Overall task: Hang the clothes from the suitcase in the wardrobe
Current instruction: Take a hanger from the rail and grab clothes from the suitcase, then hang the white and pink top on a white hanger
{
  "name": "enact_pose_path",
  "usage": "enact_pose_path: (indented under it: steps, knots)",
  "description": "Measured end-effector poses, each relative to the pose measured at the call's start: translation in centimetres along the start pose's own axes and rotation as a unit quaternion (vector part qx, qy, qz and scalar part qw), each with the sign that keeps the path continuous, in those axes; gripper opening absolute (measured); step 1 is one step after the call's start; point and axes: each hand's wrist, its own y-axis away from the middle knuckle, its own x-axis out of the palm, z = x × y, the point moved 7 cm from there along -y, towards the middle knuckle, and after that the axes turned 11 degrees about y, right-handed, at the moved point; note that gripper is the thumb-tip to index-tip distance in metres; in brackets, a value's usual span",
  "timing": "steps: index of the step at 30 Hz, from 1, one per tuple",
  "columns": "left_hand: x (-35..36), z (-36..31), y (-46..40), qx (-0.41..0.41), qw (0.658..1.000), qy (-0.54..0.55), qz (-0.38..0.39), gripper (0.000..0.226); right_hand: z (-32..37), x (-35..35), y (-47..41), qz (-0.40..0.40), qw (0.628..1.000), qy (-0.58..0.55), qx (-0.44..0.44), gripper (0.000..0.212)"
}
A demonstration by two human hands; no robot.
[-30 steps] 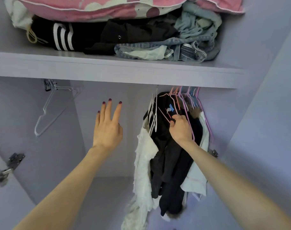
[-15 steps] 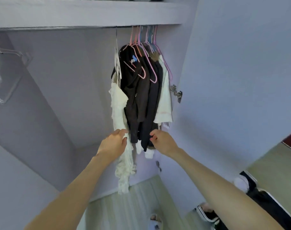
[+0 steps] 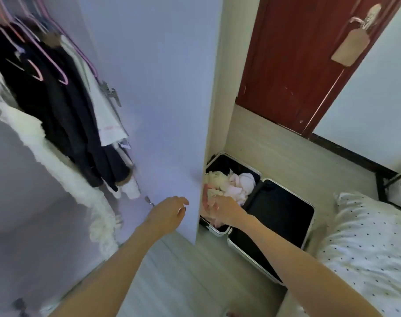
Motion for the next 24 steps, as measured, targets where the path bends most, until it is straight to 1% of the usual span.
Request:
enact_pose_path:
  steps: [4,7,11,16,20,24]
  knots:
    - [6.4,-6.7,-3.7,0.038,0.998,0.02,0.045,0.03,-9.5,-2.2,2.1,0.0,0.999,-0.009,0.05,0.031]
    - [10.7,-10.6,-6.8,0.055,0.996,0.007,0.064,0.03,-15.8,-3.5,3.1,-0.008,0.997,-0.021,0.073,0.032]
    - [14.9,-12.6,-10.9,0.041,0.995,0.012,0.088,0.028,-21.8,-4.7,3.0,-0.018,0.994,-0.035,0.099,0.03]
    - [17.9,-12.1,-16.9,0.009,0.994,-0.006,0.109,0.03,-27.5,-5.5,-1.0,-0.011,0.989,-0.059,0.134,0.029]
    - [19.6,-9.6,-21.8,-0.025,0.993,0.011,0.113,0.029,-30.6,-5.2,-5.7,0.004,0.986,-0.074,0.149,0.03]
    - [22.9,-5.8,-27.3,-0.063,0.991,0.041,0.112,0.028,-33.9,-2.9,-12.5,0.02,0.983,-0.085,0.164,0.028]
